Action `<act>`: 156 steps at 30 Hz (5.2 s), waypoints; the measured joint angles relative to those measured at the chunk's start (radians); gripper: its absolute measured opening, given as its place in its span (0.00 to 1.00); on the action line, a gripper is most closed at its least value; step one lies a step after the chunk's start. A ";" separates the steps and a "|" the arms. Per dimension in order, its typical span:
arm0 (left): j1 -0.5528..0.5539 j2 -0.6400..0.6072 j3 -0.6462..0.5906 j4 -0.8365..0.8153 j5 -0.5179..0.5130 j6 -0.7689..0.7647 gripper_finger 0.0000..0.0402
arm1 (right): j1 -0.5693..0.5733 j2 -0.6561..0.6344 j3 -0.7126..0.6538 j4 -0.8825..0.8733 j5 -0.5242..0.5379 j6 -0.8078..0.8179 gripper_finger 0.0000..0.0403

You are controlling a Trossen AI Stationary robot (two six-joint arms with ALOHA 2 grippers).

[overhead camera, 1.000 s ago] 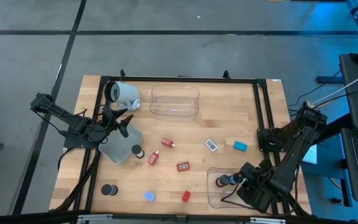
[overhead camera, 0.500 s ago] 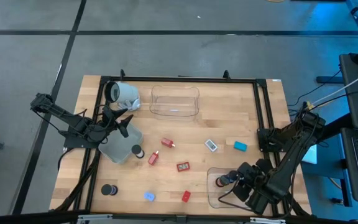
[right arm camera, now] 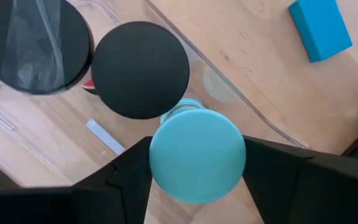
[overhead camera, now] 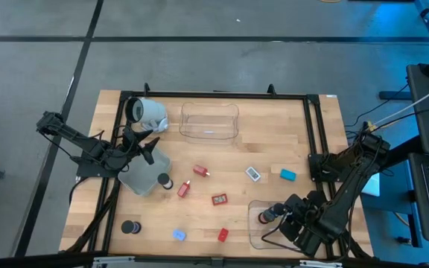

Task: Pick & Place Office items
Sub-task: Put the light green hourglass into the bottom transparent bin, then put the white hourglass into the bottom transparent bin

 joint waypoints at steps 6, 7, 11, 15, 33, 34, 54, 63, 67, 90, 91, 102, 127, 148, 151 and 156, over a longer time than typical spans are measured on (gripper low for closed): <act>0.000 0.000 0.000 0.000 0.000 0.000 0.53 | 0.000 0.000 0.000 0.000 -0.032 0.000 0.62; 0.000 0.000 0.000 0.000 0.000 0.000 0.53 | 0.000 0.000 0.000 -0.001 -0.038 0.000 0.65; 0.000 0.000 0.000 0.000 0.000 0.000 0.53 | 0.000 0.000 0.000 0.000 -0.060 0.003 0.69; 0.000 0.000 -0.001 0.010 0.009 -0.008 0.53 | -0.007 -0.011 0.001 -0.002 -0.111 0.009 0.71; -0.001 0.179 0.133 0.359 0.568 0.218 0.73 | -0.027 -0.077 0.279 -0.333 0.178 -0.058 0.71; -0.003 0.220 0.146 0.358 0.592 0.198 0.74 | -0.031 -0.082 0.279 -0.333 0.205 -0.063 0.71; -0.096 0.919 0.794 -0.623 0.826 -0.032 0.76 | -0.082 -0.094 0.279 -0.333 0.359 -0.238 0.71; -0.070 1.017 0.824 -0.718 0.876 0.008 0.76 | -0.082 -0.094 0.279 -0.333 0.371 -0.250 0.71; -0.046 1.049 0.824 -0.720 0.878 0.033 0.76 | -0.081 -0.094 0.279 -0.333 0.371 -0.267 0.71; 0.014 1.100 0.824 -0.710 1.003 0.053 0.52 | -0.081 -0.093 0.278 -0.332 0.405 -0.273 0.71; 0.014 1.100 0.824 -0.710 1.002 0.049 0.52 | -0.081 -0.093 0.278 -0.333 0.417 -0.274 0.71; 0.018 1.058 0.914 -0.762 0.924 -0.097 0.52 | -0.112 -0.093 0.278 -0.323 0.467 -0.262 0.71; 0.008 1.022 1.089 0.188 0.451 0.720 0.53 | -0.380 -0.208 0.278 -0.123 0.978 -0.321 0.82; 0.191 1.155 1.089 0.207 0.713 0.588 0.53 | -0.813 -0.326 0.278 0.278 0.165 -1.226 0.82; 0.189 1.179 1.089 0.204 0.745 0.600 0.53 | -0.812 -0.307 0.278 0.283 0.009 -1.391 0.81; 0.190 1.195 1.089 0.219 0.754 0.614 0.53 | -0.780 -0.244 0.278 0.297 -0.151 -1.491 0.80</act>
